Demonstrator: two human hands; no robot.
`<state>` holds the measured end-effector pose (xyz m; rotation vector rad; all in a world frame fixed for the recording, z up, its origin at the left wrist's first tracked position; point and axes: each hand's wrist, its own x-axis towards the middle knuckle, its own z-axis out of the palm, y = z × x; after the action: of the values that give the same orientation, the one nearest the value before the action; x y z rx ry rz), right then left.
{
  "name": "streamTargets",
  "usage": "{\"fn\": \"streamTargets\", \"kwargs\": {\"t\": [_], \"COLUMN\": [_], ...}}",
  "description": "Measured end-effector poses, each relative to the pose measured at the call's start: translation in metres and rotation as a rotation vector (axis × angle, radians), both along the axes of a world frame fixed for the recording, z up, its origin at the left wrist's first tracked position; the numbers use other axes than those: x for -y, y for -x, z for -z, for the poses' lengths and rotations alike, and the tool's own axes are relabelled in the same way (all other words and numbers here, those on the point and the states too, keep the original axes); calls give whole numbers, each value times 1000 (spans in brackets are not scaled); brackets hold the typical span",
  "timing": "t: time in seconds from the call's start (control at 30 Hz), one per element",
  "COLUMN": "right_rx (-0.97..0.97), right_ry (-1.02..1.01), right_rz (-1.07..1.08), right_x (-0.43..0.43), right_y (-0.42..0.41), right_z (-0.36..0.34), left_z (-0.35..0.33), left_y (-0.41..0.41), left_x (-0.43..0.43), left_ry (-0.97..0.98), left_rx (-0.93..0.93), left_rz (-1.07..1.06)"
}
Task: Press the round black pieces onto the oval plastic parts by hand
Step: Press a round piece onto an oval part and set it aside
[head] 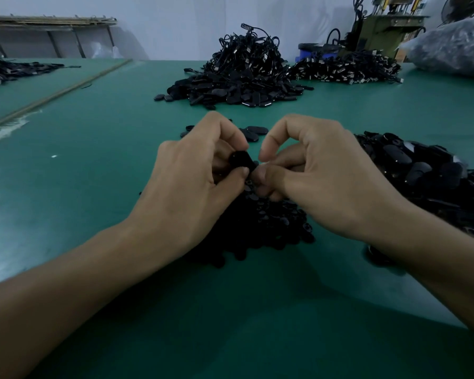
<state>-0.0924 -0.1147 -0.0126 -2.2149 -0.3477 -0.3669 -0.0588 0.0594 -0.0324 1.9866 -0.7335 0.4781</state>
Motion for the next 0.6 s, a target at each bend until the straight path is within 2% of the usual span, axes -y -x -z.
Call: {"fn": "streamTargets", "kwargs": {"t": [0.13,0.27,0.6], "right_rx": [67,-22,-11], "right_ry": [23,-72,-137], "right_rz": [73,23,15], "right_x": [1,4,3], "right_y": [-3,-6,-7], "right_z": [2,3,5], "left_z": [-2,-3,-6], "left_y": [2,-1,-1], "left_x": [2,2,2], "left_ry": [137,312,336], "left_rx": [-165,-340,-376], "left_rz": [64,152,78]}}
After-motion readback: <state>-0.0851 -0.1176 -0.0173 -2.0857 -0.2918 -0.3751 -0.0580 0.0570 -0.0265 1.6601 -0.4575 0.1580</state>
